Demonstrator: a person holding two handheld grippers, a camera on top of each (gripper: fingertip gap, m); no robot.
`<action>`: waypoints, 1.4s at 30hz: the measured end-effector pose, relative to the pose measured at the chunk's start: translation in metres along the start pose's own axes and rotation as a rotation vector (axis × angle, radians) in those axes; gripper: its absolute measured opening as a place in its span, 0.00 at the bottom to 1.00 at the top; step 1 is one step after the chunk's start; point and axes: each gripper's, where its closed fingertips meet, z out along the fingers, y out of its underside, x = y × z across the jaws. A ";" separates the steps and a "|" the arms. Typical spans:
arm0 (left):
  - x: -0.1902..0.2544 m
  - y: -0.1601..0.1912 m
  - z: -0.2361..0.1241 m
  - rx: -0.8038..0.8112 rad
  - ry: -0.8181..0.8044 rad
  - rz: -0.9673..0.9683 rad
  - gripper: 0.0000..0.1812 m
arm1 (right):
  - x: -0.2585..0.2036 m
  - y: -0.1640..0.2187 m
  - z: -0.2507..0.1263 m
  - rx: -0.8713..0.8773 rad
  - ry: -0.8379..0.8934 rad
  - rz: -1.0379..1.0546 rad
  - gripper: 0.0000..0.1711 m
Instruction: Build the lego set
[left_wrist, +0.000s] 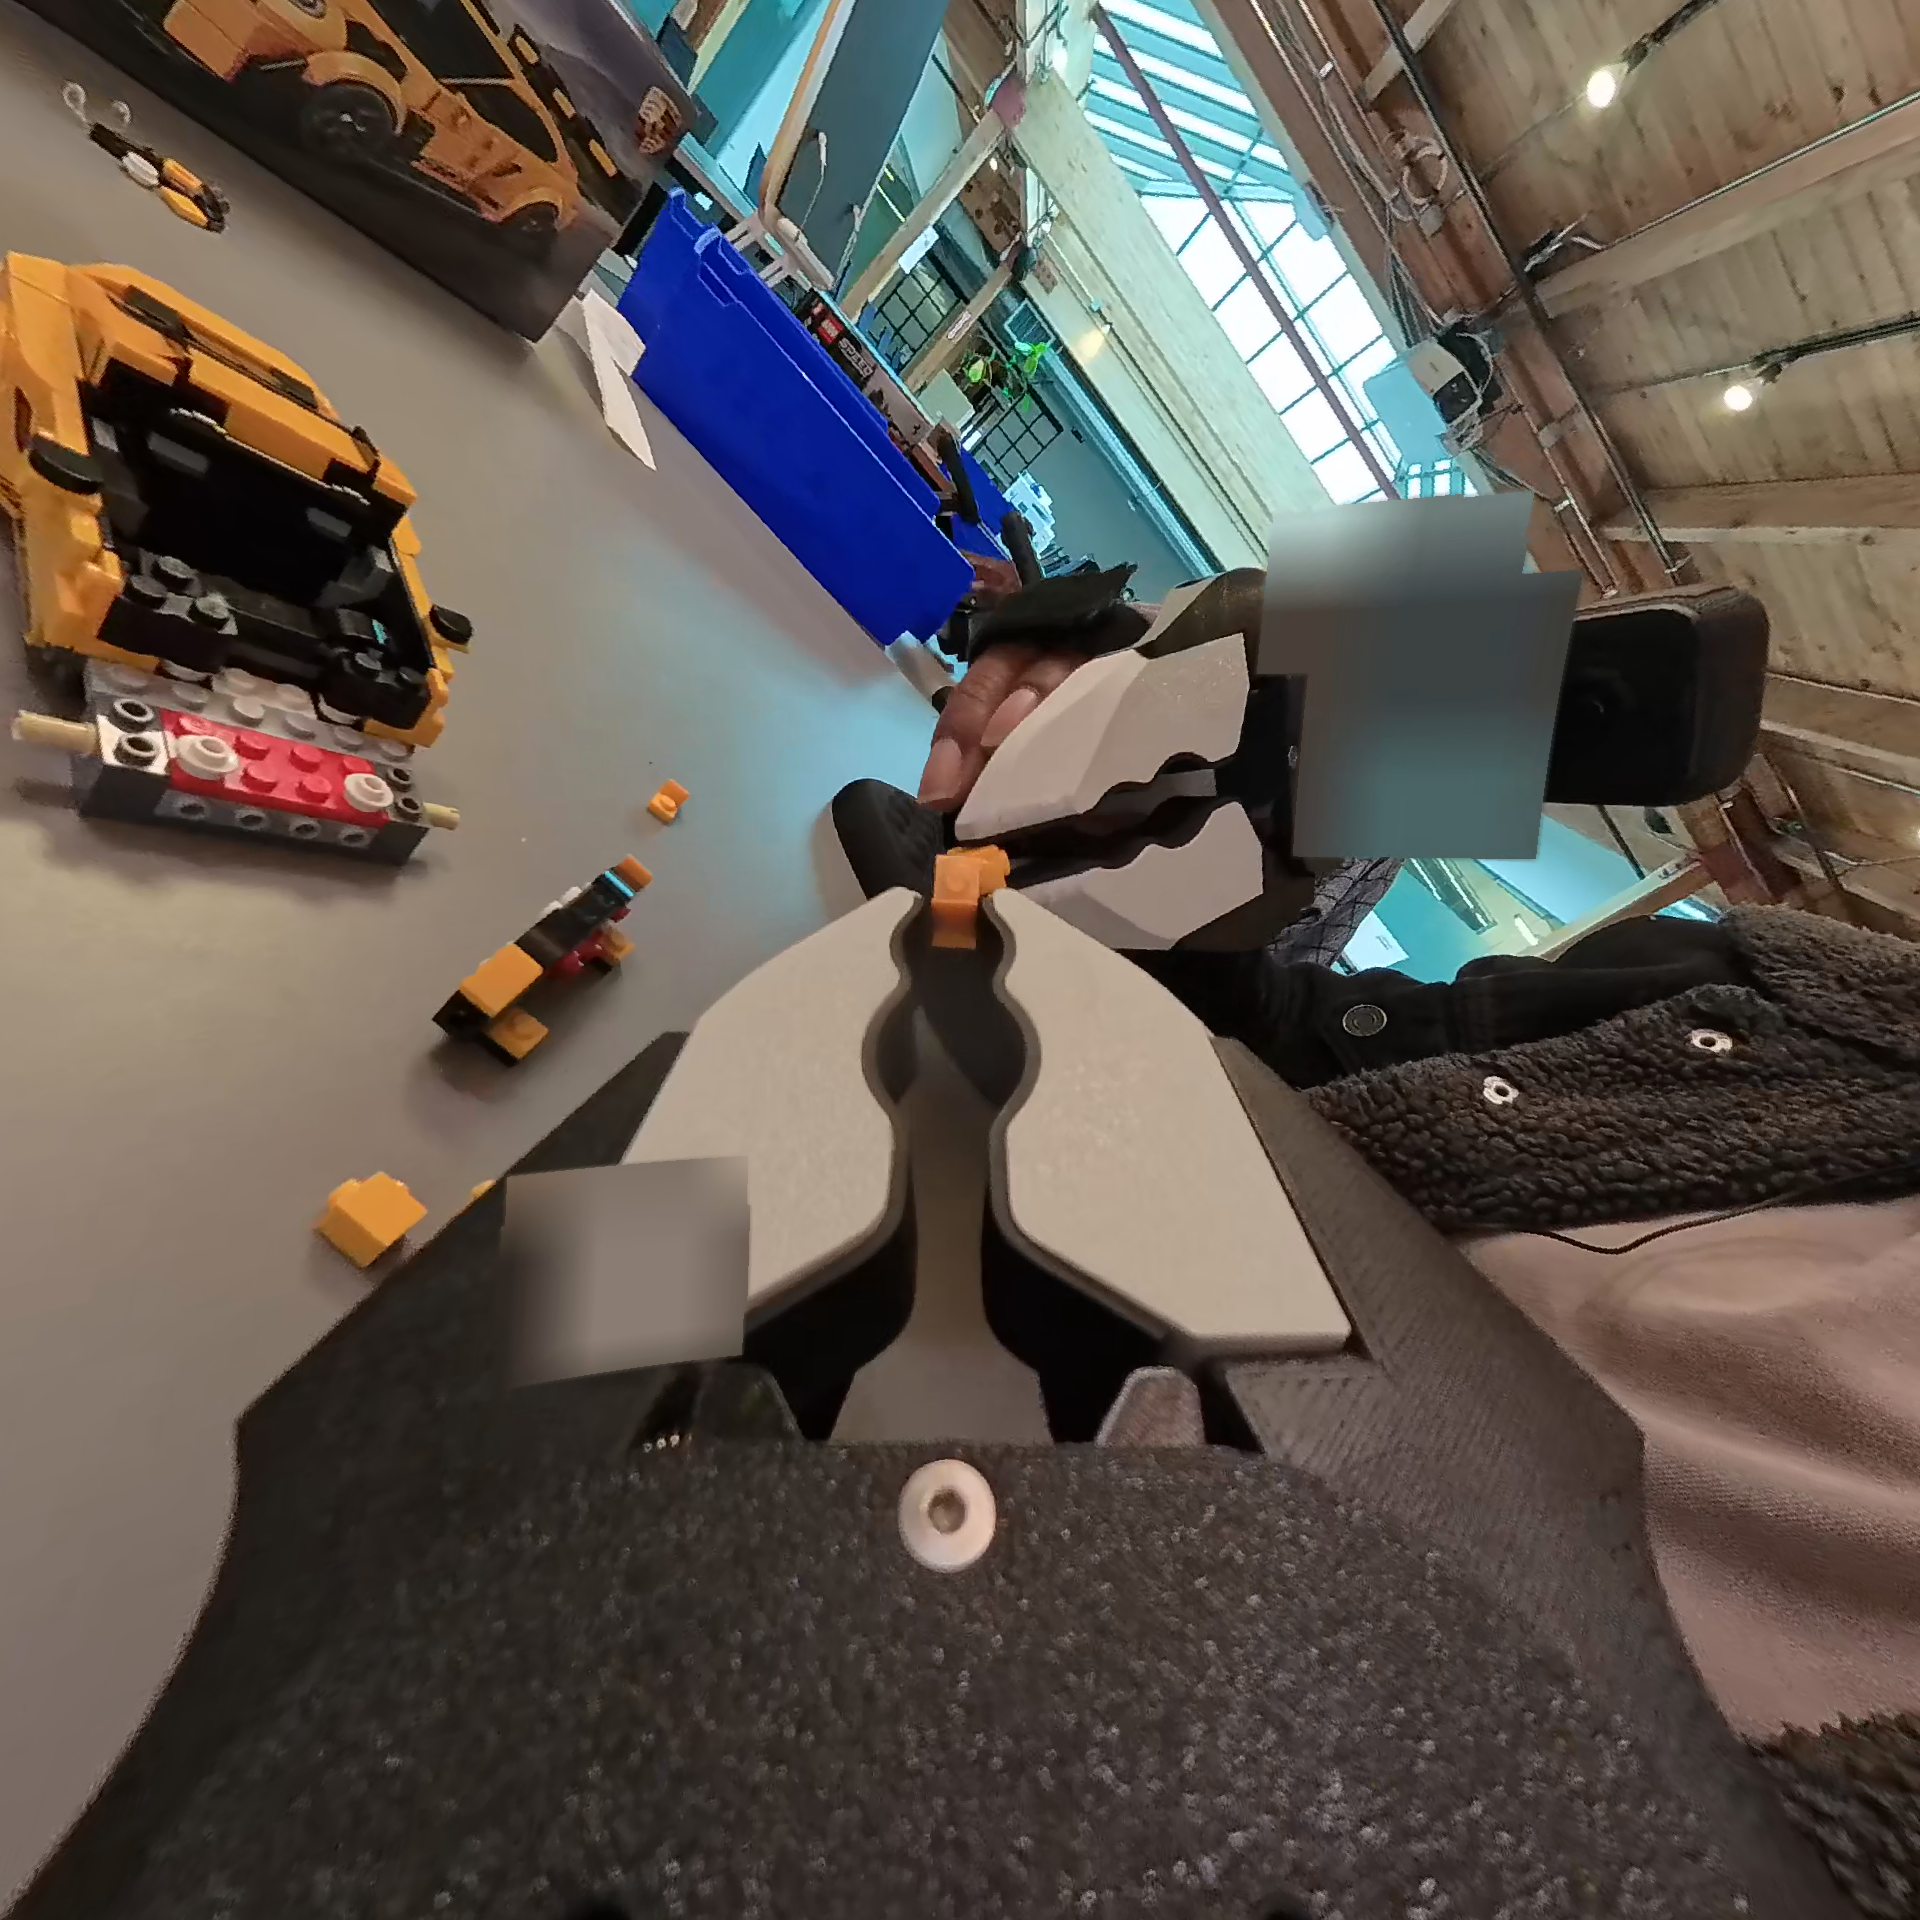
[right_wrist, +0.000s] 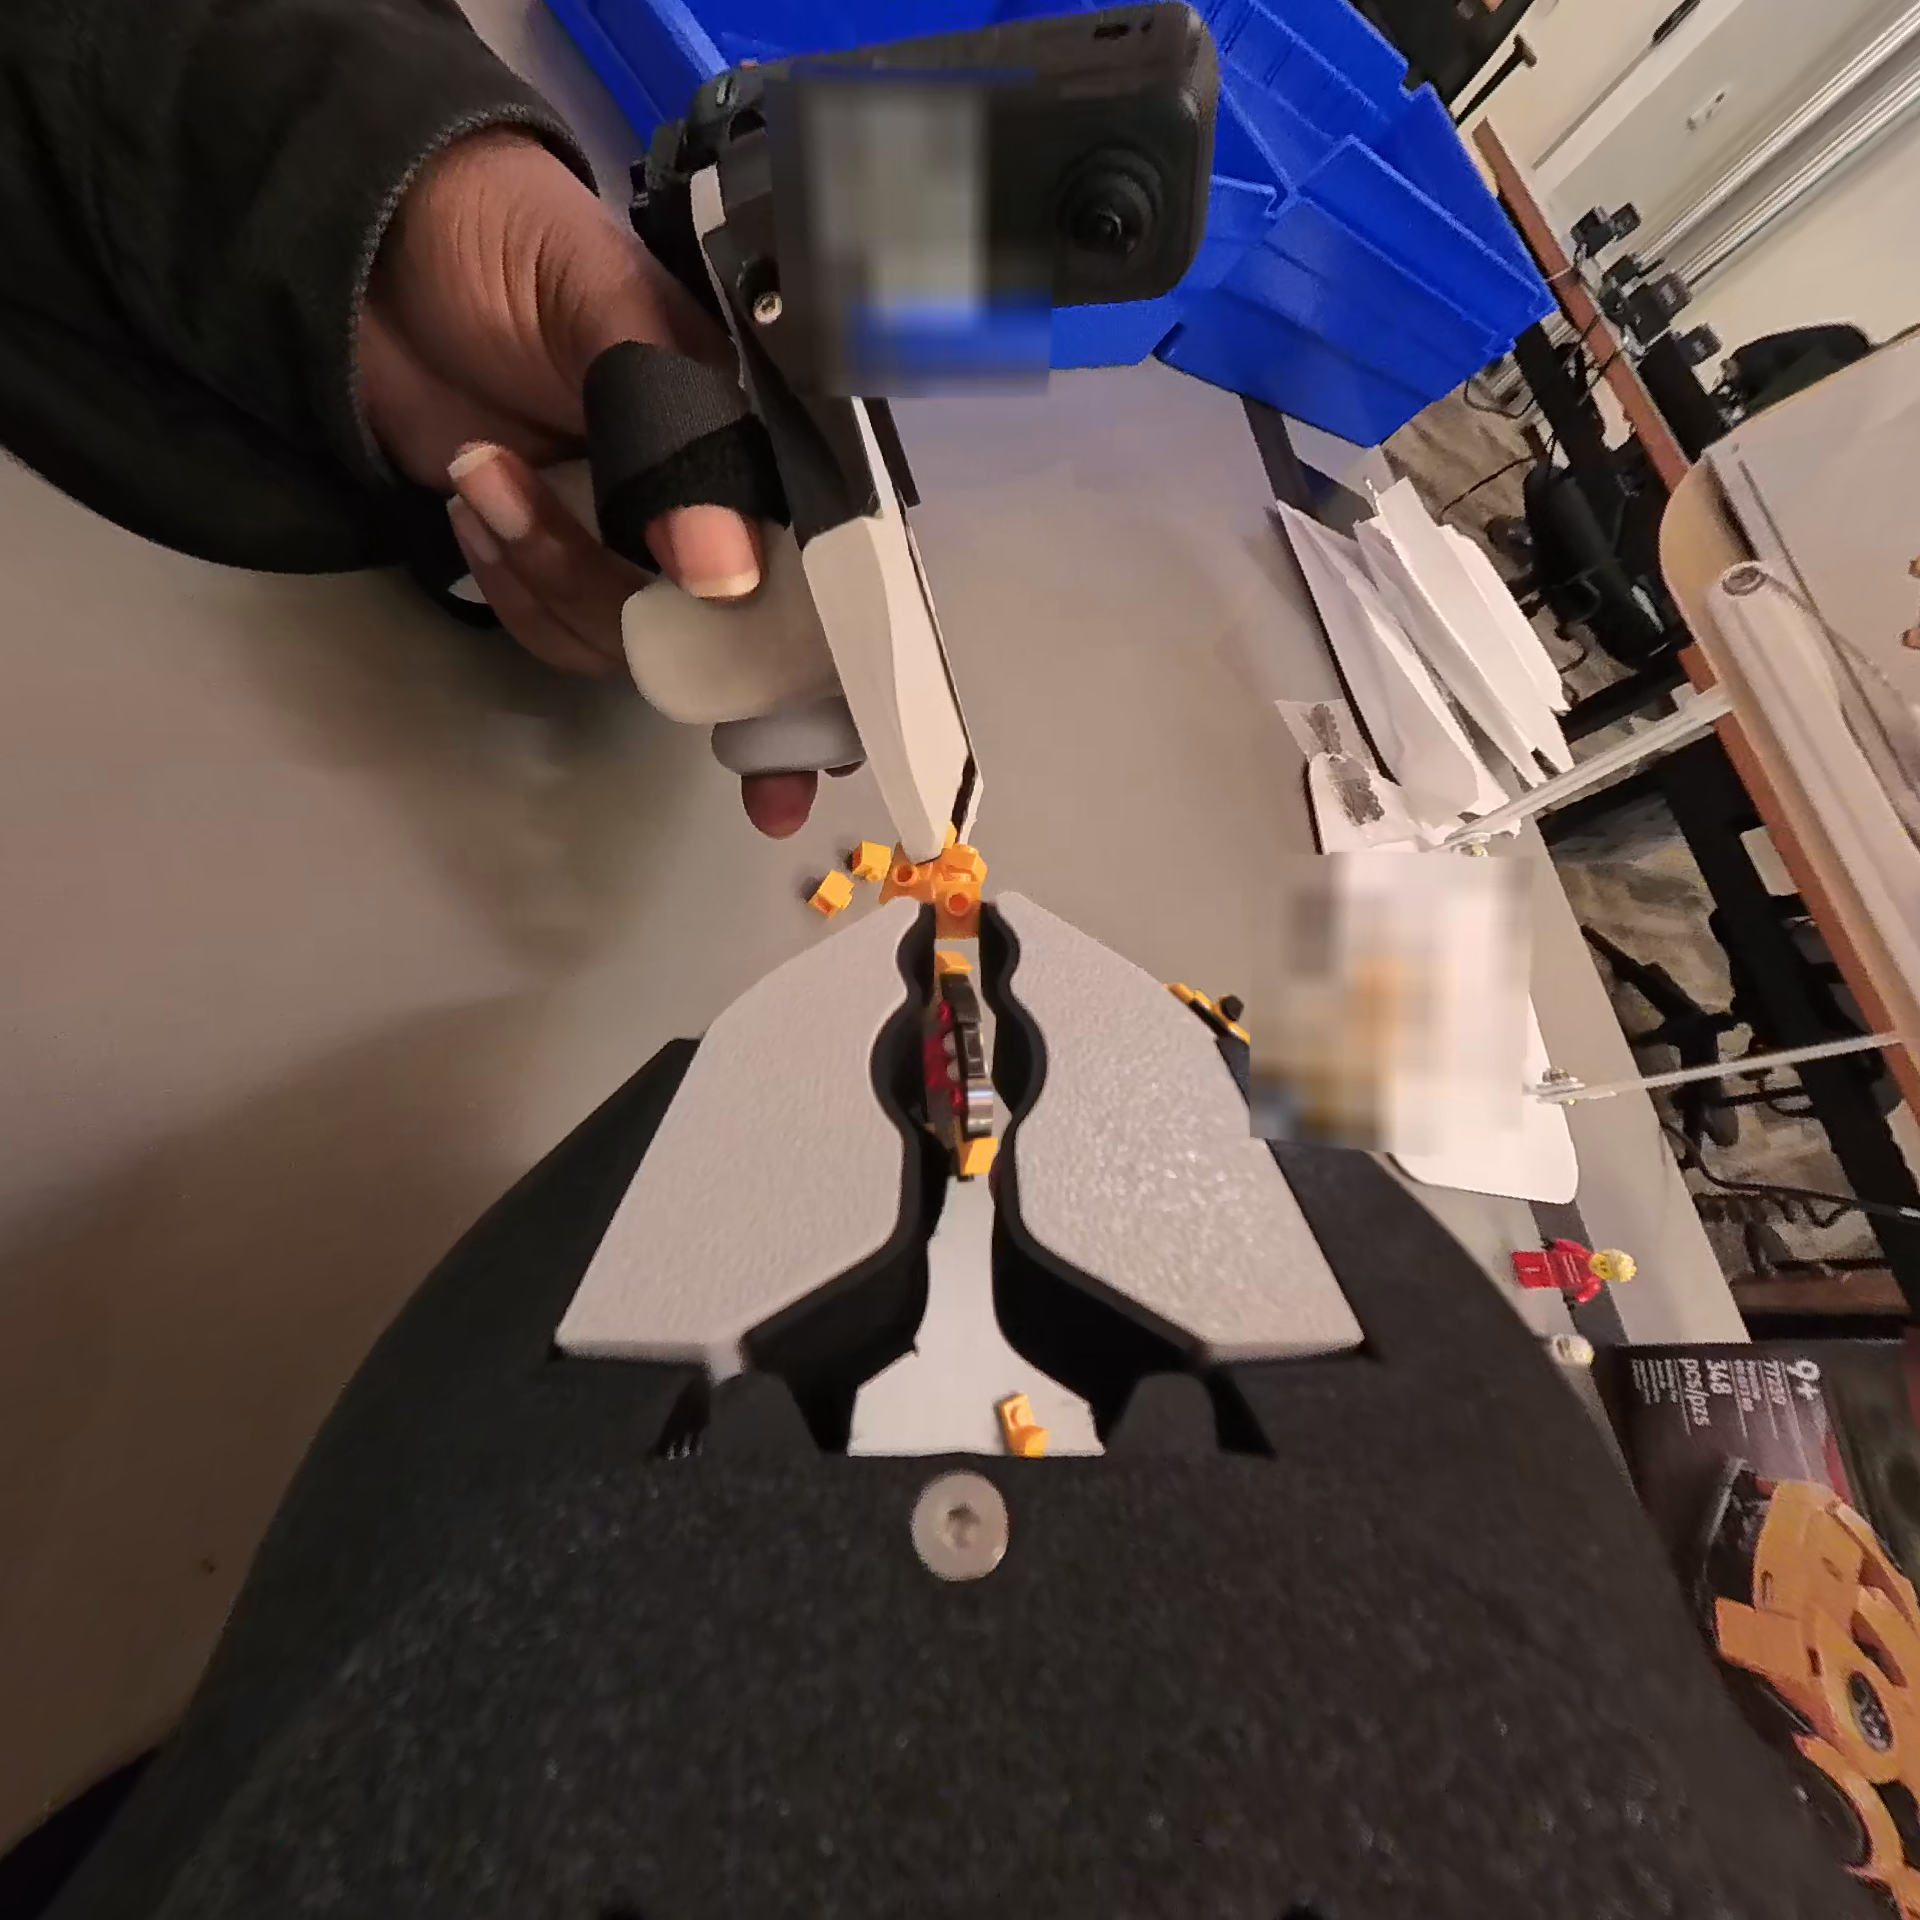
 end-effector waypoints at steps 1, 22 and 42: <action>0.000 0.000 0.000 0.000 -0.001 0.000 0.04 | 0.000 0.001 0.000 -0.014 -0.003 0.004 0.05; 0.002 0.003 0.008 0.017 -0.010 0.002 0.04 | -0.004 0.006 -0.006 -0.184 -0.204 0.119 0.05; 0.018 -0.008 0.006 0.101 0.011 0.143 0.05 | 0.002 -0.008 -0.014 -0.191 -0.156 -0.022 0.05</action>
